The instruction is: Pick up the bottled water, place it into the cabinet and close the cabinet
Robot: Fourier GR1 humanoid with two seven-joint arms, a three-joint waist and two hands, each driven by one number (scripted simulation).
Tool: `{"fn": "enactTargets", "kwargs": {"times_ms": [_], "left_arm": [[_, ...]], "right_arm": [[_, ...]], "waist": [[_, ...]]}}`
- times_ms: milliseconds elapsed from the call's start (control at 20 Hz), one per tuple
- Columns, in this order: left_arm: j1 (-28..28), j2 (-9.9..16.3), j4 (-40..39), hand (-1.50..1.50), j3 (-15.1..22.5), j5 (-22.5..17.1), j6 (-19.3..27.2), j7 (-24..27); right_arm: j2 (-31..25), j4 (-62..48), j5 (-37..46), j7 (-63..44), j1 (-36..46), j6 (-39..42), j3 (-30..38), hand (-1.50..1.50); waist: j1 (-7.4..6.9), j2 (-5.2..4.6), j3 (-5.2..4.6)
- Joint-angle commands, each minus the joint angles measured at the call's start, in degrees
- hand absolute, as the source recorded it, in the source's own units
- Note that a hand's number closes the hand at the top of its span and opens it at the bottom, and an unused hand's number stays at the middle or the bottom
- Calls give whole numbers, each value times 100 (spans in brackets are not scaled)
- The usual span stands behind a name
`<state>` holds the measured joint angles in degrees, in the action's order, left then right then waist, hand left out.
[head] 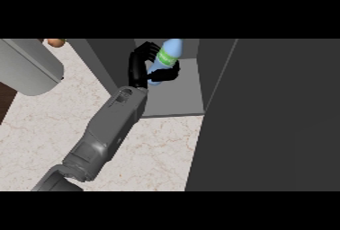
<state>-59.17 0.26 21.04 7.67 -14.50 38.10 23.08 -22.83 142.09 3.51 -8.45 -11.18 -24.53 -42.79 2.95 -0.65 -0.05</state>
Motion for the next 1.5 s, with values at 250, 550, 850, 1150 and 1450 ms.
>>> {"fn": "enactTargets", "kwargs": {"times_ms": [250, 550, 850, 1150, 1450], "left_arm": [[-449, 8, -1005, 150, -360, -41, 12, 317], [-351, 64, -1324, -150, -332, 128, 318, 611], [-620, -24, -1803, -150, -30, 473, 834, 308], [-448, 12, -1789, -150, -68, 494, 918, 470], [-261, 91, -1566, -150, -273, 345, 680, 777]], "right_arm": [[4, 308, 182, -258, 197, 42, 50, -150], [-276, 657, -15, -200, -153, 110, -13, -150], [-56, 343, 66, -112, 110, 87, -121, -150], [-224, 354, -125, 35, 63, 175, 114, -150], [-103, 453, 95, -248, 130, 23, -131, -150]], "waist": [[76, -54, -4], [126, -54, -2], [216, -90, -8], [140, -82, -3], [138, -79, -17]]}}
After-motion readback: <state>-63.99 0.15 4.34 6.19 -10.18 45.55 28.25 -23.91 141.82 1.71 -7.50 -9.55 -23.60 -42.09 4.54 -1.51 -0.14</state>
